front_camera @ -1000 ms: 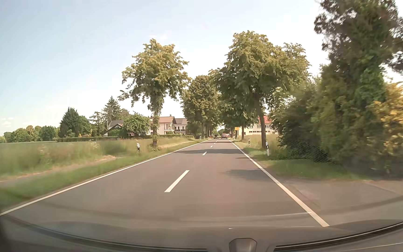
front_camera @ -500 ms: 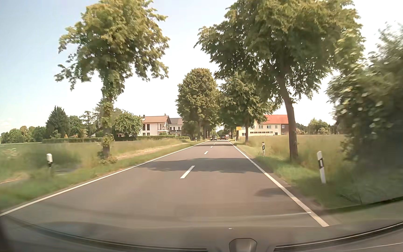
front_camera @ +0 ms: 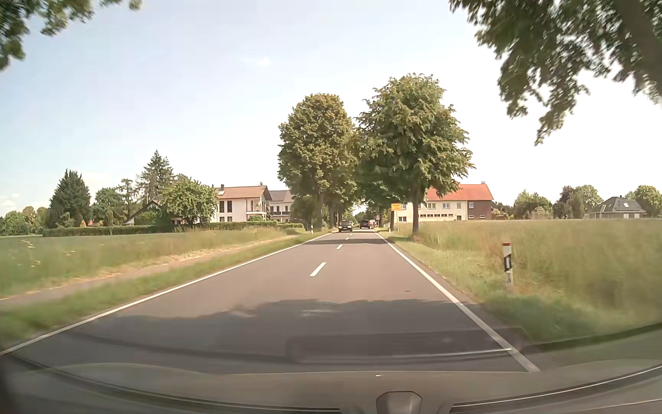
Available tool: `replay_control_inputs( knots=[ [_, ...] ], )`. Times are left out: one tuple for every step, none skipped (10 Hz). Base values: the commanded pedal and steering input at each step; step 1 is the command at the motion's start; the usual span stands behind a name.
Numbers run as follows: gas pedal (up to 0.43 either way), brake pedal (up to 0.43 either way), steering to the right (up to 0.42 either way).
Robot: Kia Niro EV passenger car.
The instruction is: Follow the waypoints while adhering to traffic rules and regulations
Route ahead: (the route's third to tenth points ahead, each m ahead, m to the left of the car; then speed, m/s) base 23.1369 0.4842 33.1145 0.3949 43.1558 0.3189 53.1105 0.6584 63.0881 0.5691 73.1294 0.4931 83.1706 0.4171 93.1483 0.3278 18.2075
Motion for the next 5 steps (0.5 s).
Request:
replay_control_inputs(
  knots=[
    [0.000,0.195,0.004],
    [0.000,0.195,0.004],
    [0.000,0.201,0.004],
    [0.000,0.201,0.004],
    [0.000,0.207,0.004]
  ],
)
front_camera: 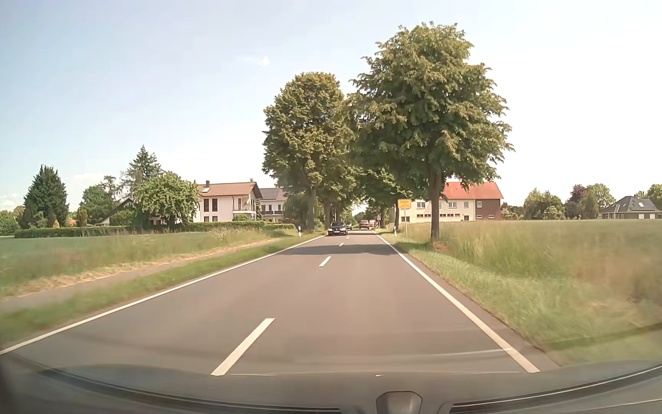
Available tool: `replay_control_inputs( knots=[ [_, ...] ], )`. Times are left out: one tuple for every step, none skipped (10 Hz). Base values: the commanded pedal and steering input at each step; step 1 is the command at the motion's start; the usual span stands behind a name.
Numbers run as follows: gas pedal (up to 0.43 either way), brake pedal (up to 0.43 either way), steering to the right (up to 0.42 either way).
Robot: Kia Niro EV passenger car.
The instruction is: Follow the waypoints while adhering to traffic rules and regulations
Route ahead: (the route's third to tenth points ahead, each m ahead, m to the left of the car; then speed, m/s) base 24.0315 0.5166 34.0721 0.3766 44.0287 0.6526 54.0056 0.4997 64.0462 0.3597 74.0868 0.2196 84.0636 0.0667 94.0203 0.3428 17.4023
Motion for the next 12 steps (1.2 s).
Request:
replay_control_inputs(
  knots=[
    [0.000,0.207,0.004],
    [0.000,0.213,0.004],
    [0.000,0.213,0.004],
    [0.000,0.213,0.004],
    [0.000,0.213,0.004],
    [0.000,0.213,0.004],
    [0.000,0.220,0.003],
    [0.000,0.220,0.004],
    [0.000,0.207,0.004],
    [0.000,0.159,0.004],
    [0.000,0.128,0.004],
    [0.000,0.122,0.004]
  ],
)
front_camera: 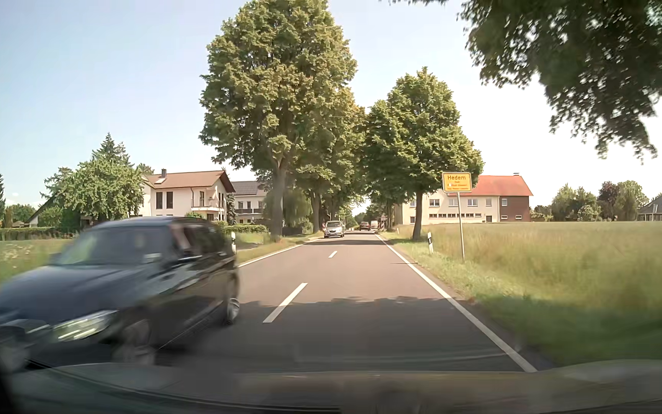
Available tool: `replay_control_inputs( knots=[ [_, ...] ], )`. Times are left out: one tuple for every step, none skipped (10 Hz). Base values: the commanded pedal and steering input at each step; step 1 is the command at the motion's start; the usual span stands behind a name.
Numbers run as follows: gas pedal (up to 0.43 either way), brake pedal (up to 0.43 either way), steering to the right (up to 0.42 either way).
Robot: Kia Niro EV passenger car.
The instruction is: Follow the waypoints while adhering to traffic rules and regulations
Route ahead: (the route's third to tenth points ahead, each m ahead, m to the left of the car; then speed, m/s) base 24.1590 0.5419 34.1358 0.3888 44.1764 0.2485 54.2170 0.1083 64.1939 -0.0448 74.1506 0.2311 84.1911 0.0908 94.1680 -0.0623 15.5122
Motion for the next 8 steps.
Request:
replay_control_inputs(
  knots=[
    [0.000,0.128,0.004],
    [0.000,0.116,0.004],
    [0.000,0.110,0.004],
    [0.000,0.116,0.005],
    [0.000,0.128,0.004],
    [0.000,0.134,0.004],
    [0.000,0.146,0.004],
    [0.000,0.146,0.004]
  ],
)
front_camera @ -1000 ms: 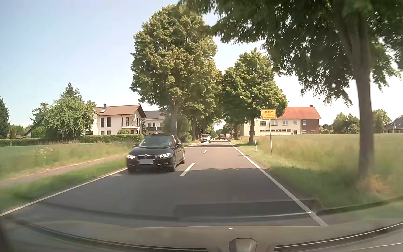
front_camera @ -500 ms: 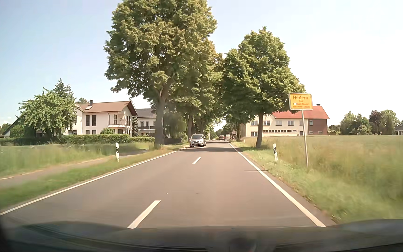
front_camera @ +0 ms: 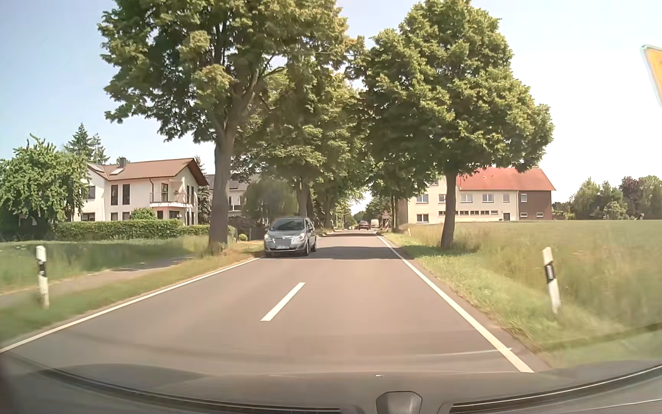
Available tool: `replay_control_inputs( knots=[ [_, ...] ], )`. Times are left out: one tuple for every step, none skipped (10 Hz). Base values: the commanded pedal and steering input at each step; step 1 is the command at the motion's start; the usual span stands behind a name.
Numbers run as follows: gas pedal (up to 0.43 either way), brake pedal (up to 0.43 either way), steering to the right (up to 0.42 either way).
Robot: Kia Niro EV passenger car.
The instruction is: Follow the waypoints while adhering to traffic rules and regulations
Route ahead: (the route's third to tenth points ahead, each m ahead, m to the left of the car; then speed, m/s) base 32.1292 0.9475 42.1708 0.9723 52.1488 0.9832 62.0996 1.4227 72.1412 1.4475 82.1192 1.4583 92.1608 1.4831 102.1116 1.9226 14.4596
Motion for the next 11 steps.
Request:
replay_control_inputs(
  knots=[
    [0.000,0.134,0.004],
    [0.000,0.037,0.004],
    [0.000,0.006,0.004],
    [0.000,0.006,0.004],
    [0.000,0.006,0.004],
    [0.000,0.006,0.004],
    [0.000,0.006,0.004],
    [0.028,0.006,0.004],
    [0.079,0.006,0.004],
    [0.098,0.006,0.004],
    [0.110,0.006,0.004]
  ],
)
